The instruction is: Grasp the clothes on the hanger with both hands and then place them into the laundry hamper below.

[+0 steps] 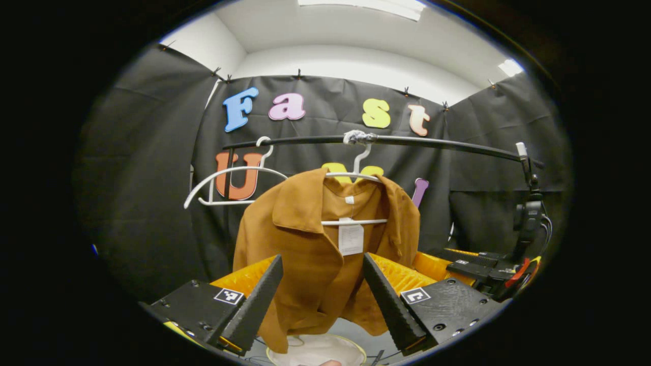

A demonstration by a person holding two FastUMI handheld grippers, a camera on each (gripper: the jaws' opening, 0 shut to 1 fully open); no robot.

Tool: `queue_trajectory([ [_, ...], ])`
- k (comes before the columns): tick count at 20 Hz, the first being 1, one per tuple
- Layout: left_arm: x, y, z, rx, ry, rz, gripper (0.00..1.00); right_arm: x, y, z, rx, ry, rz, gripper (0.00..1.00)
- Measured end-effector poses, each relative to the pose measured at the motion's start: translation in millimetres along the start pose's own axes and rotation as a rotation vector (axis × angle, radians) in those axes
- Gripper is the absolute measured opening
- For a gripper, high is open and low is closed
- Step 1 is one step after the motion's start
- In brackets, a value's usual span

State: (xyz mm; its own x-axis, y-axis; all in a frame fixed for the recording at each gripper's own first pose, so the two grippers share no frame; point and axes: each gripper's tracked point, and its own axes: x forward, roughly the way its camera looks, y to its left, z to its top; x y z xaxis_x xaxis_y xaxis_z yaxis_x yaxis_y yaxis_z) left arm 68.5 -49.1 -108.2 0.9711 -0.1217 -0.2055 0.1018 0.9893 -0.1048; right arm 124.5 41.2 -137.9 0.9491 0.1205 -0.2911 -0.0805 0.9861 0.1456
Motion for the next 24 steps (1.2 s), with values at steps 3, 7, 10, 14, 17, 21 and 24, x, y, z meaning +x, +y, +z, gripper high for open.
queue_trajectory([
  [3, 18.8, -2.5, -7.3, -0.041, 0.031, 0.021, 1.00, 29.3, -0.9, -3.8, 0.040, 0.041, 0.032, 0.98],
  [7, 46.6, -4.7, -17.4, -0.086, 0.063, 0.047, 1.00, 58.9, -1.6, -7.9, 0.106, 0.081, 0.077, 0.98],
  [10, 66.8, 1.2, -23.4, -0.092, 0.070, 0.079, 1.00, 78.0, -0.3, -3.5, 0.144, 0.086, 0.090, 0.95],
  [14, 89.1, 15.2, -29.0, -0.113, 0.086, 0.146, 0.96, 104.1, -1.7, 2.0, 0.168, 0.089, 0.093, 0.98],
  [17, 104.1, 28.9, -30.7, -0.151, 0.096, 0.194, 0.96, 115.8, -7.3, 6.1, 0.172, 0.078, 0.079, 0.92],
  [21, 121.1, 38.9, -29.3, -0.185, 0.085, 0.232, 0.89, 125.8, -7.5, 5.7, 0.213, 0.080, 0.091, 0.84],
  [24, 129.8, 42.5, -29.7, -0.184, 0.061, 0.248, 0.93, 129.4, -4.8, 7.7, 0.238, 0.081, 0.118, 0.75],
])
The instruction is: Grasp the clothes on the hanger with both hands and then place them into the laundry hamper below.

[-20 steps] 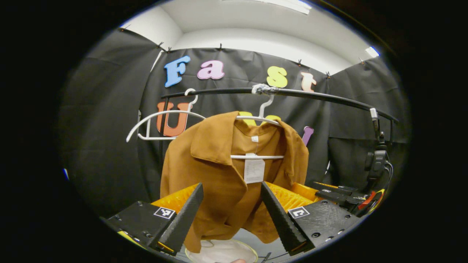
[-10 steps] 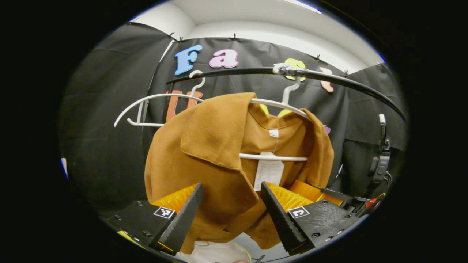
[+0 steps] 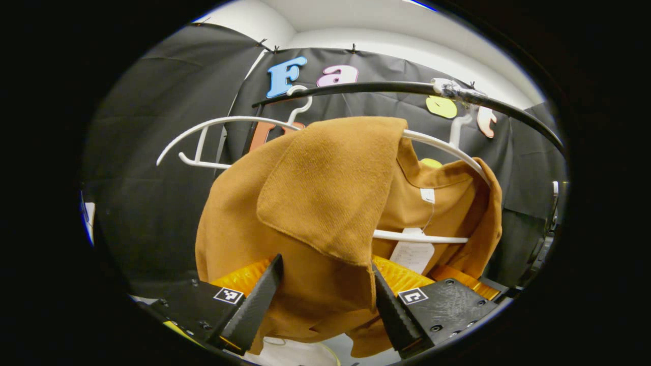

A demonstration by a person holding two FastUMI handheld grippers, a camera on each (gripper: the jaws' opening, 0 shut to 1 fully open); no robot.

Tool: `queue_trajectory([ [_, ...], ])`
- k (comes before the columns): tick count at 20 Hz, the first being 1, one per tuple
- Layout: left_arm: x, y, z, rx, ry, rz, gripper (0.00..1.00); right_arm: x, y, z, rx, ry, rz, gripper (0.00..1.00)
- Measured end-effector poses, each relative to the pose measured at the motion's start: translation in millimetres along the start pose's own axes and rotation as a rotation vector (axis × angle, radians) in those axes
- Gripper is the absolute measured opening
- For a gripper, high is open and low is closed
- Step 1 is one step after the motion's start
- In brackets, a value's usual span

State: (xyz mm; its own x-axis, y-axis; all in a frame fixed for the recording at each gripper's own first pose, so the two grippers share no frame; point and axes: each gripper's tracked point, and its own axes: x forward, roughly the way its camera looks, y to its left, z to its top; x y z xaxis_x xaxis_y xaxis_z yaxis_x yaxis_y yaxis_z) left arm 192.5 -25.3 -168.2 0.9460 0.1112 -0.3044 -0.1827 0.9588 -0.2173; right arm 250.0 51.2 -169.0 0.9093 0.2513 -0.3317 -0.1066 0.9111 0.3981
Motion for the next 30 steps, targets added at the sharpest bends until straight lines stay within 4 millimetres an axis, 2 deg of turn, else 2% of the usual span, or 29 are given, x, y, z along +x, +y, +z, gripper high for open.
queue_trajectory([
  [1, 2.9, 1.2, -0.1, -0.004, -0.003, 0.007, 0.91, -0.4, 0.3, 1.3, 0.009, -0.005, 0.007, 0.70],
  [3, 7.2, 2.7, -0.5, -0.020, -0.009, 0.012, 0.76, -0.5, 1.7, 4.5, 0.021, -0.015, 0.018, 0.56],
  [4, 8.2, 2.9, 0.4, -0.024, -0.012, 0.014, 0.84, -1.1, 1.4, 6.2, 0.022, -0.021, 0.021, 0.52],
  [5, 8.8, 3.6, 0.6, -0.030, -0.011, 0.009, 0.65, -2.8, 2.6, 7.1, 0.022, -0.027, 0.026, 0.49],
  [6, 11.5, 4.2, 1.9, -0.031, -0.012, 0.005, 0.62, -3.1, 3.5, 8.9, 0.021, -0.032, 0.030, 0.46],
  [7, 13.5, 4.6, 1.9, -0.029, -0.009, -0.002, 0.60, -5.1, 4.7, 9.8, 0.021, -0.038, 0.037, 0.34],
  [8, 12.7, 2.1, 2.3, -0.027, 0.000, -0.026, 0.58, -6.0, 6.1, 10.1, 0.022, -0.039, 0.044, 0.36],
  [9, 12.2, 2.5, 2.6, -0.027, 0.008, -0.033, 0.55, -8.3, 7.7, 9.3, 0.024, -0.041, 0.052, 0.24],
  [10, 11.4, 6.7, 3.0, -0.032, 0.006, -0.021, 0.44, -9.6, 8.2, 10.2, 0.025, -0.044, 0.054, 0.26],
  [12, 8.9, 16.6, 4.9, -0.038, 0.000, 0.008, 0.20, -14.4, 7.0, 13.1, 0.029, -0.057, 0.055, 0.13],
  [13, 6.2, 13.7, 4.9, -0.044, 0.005, -0.010, 0.15, -17.8, 6.8, 14.7, 0.036, -0.064, 0.056, 0.09],
  [17, -8.8, 0.7, -0.6, -0.084, 0.020, -0.094, 0.14, -26.2, 0.0, 21.5, 0.106, -0.073, 0.059, 0.11],
  [18, -9.7, 1.9, 0.4, -0.091, 0.022, -0.104, 0.05, -27.1, -1.8, 23.4, 0.132, -0.074, 0.060, 0.10],
  [20, -9.2, 4.0, 1.8, -0.111, 0.042, -0.125, 0.04, -28.6, -5.3, 28.7, 0.170, -0.076, 0.061, 0.05],
  [23, -13.4, 6.7, 8.8, -0.089, 0.037, -0.140, 0.05, -31.3, -9.7, 37.9, 0.210, -0.072, 0.072, 0.05],
  [25, -16.0, 11.3, 12.0, -0.035, 0.038, -0.117, 0.04, -32.4, -12.6, 47.7, 0.239, -0.082, 0.090, 0.12],
  [26, -13.2, 16.3, 12.4, 0.003, 0.033, -0.087, 0.04, -33.3, -14.9, 54.4, 0.255, -0.090, 0.095, 0.12],
  [27, -15.1, 18.1, 12.0, 0.028, 0.032, -0.072, 0.05, -33.9, -16.4, 57.7, 0.270, -0.094, 0.103, 0.05],
  [29, -21.2, 5.6, 4.0, 0.004, 0.059, -0.108, 0.04, -33.5, -19.8, 59.0, 0.307, -0.085, 0.122, 0.05],
  [30, -29.2, -1.8, 3.4, -0.017, 0.063, -0.140, 0.00, -34.1, -21.0, 60.9, 0.343, -0.086, 0.142, 0.05],
])
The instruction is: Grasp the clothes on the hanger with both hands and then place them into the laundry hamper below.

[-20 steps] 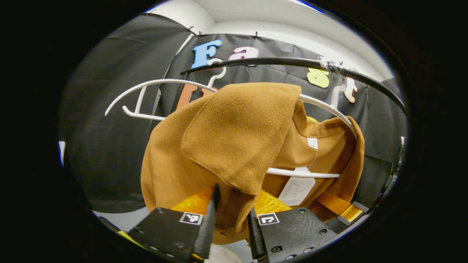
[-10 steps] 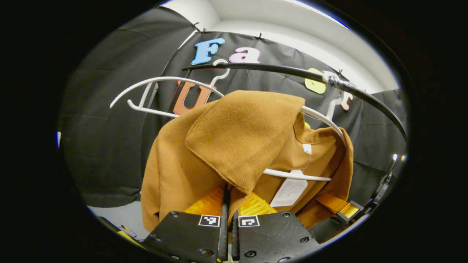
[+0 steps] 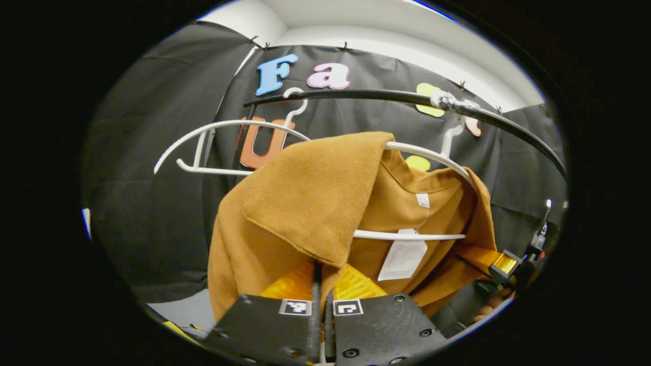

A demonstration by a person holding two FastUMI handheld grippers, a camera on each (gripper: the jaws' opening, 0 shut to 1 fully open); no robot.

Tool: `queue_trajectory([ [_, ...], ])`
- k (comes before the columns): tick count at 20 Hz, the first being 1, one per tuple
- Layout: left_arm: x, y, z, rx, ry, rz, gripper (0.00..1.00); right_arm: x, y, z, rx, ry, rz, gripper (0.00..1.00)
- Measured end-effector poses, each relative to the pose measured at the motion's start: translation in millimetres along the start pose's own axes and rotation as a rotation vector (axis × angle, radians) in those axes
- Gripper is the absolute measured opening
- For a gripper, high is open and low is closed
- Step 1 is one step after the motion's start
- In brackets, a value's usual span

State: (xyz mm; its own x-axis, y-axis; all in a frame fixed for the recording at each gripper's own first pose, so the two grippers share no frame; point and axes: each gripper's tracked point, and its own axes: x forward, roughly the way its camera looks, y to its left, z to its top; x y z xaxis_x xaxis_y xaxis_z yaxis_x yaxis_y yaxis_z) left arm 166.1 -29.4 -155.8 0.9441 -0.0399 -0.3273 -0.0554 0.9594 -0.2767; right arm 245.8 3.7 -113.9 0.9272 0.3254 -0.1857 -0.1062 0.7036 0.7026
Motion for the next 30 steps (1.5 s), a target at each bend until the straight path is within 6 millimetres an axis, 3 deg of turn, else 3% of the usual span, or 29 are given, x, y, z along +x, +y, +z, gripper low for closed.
queue_trajectory([
  [2, -6.9, -3.5, 6.6, 0.010, -0.017, -0.014, 0.07, -6.2, 0.1, 7.5, 0.056, -0.011, 0.028, 0.05],
  [3, -11.5, -1.4, 11.7, 0.022, -0.029, -0.001, 0.02, -8.4, -2.3, 11.7, 0.059, -0.019, 0.026, 0.05],
  [9, -26.3, 23.7, 54.2, -0.017, -0.110, 0.035, 0.02, -21.4, 1.4, 33.6, 0.055, -0.066, 0.064, 0.05],
  [14, -29.7, 38.5, 69.1, -0.033, -0.139, 0.053, 0.02, -29.4, 5.5, 56.2, 0.076, -0.107, 0.095, 0.07],
  [22, -38.5, 60.6, 102.5, -0.071, -0.185, 0.062, 0.07, -19.0, 4.2, 78.3, 0.121, -0.131, 0.112, 0.05],
  [23, -38.9, 65.3, 106.2, -0.076, -0.184, 0.063, 0.07, -17.4, 2.5, 79.6, 0.121, -0.129, 0.110, 0.10],
  [24, -37.2, 67.8, 109.3, -0.076, -0.184, 0.060, 0.07, -17.4, 2.5, 81.0, 0.118, -0.123, 0.115, 0.05],
  [27, -35.5, 68.7, 108.7, -0.054, -0.160, 0.046, 0.07, -16.0, 0.6, 88.7, 0.089, -0.123, 0.108, 0.05],
  [28, -36.8, 69.2, 111.2, -0.044, -0.157, 0.040, 0.07, -13.8, 0.3, 90.9, 0.082, -0.116, 0.107, 0.10],
  [30, -34.8, 72.2, 119.2, -0.027, -0.164, 0.027, 0.07, -11.4, 1.5, 98.1, 0.085, -0.109, 0.115, 0.07],
])
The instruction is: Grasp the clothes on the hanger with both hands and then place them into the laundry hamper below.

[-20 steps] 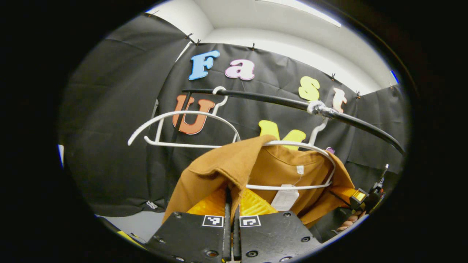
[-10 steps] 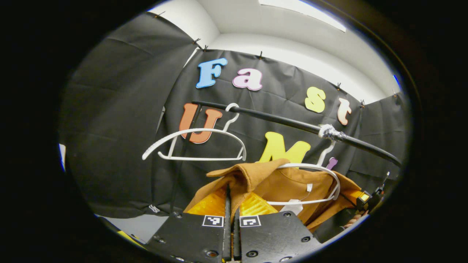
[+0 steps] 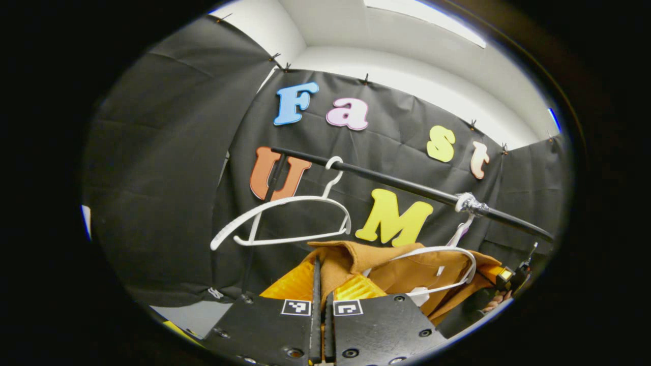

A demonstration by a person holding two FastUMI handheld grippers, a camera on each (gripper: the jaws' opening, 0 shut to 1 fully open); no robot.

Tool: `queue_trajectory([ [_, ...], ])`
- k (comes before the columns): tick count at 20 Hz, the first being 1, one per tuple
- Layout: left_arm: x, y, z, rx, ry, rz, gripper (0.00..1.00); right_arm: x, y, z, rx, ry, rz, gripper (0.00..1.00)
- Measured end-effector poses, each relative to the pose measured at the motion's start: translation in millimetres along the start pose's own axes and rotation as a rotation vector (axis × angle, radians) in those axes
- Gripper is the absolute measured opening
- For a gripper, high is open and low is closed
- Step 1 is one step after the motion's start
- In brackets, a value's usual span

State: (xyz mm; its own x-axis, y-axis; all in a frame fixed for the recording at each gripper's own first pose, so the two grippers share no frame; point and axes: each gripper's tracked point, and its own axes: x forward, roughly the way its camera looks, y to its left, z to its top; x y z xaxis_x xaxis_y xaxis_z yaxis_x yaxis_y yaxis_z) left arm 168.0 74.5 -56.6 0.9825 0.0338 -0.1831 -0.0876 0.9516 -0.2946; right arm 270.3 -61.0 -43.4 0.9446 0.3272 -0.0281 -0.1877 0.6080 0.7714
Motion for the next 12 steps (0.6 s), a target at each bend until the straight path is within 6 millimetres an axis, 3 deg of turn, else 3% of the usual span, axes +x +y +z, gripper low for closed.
queue_trajectory([
  [2, 5.1, 0.3, 0.4, 0.003, 0.015, -0.012, 0.02, 4.1, -0.3, 2.3, -0.014, 0.010, 0.007, 0.05],
  [3, 7.4, 0.0, -1.4, 0.007, 0.023, -0.018, 0.07, 5.9, -0.1, 2.7, -0.017, 0.016, 0.012, 0.10],
  [5, 14.8, 3.5, -0.6, 0.010, 0.033, -0.040, 0.07, 11.1, 0.5, 5.2, -0.008, 0.029, 0.027, 0.05],
  [6, 14.3, 4.2, -5.6, -0.004, 0.045, -0.047, 0.05, 14.9, -0.9, 5.1, -0.001, 0.037, 0.030, 0.10],
  [9, 17.6, 8.7, -9.1, -0.020, 0.056, -0.075, 0.05, 23.9, -3.0, 1.4, -0.013, 0.075, 0.047, 0.05],
  [12, 23.3, 16.1, -12.4, -0.074, 0.087, -0.115, 0.05, 41.3, -4.4, -1.1, 0.023, 0.126, 0.085, 0.06],
])
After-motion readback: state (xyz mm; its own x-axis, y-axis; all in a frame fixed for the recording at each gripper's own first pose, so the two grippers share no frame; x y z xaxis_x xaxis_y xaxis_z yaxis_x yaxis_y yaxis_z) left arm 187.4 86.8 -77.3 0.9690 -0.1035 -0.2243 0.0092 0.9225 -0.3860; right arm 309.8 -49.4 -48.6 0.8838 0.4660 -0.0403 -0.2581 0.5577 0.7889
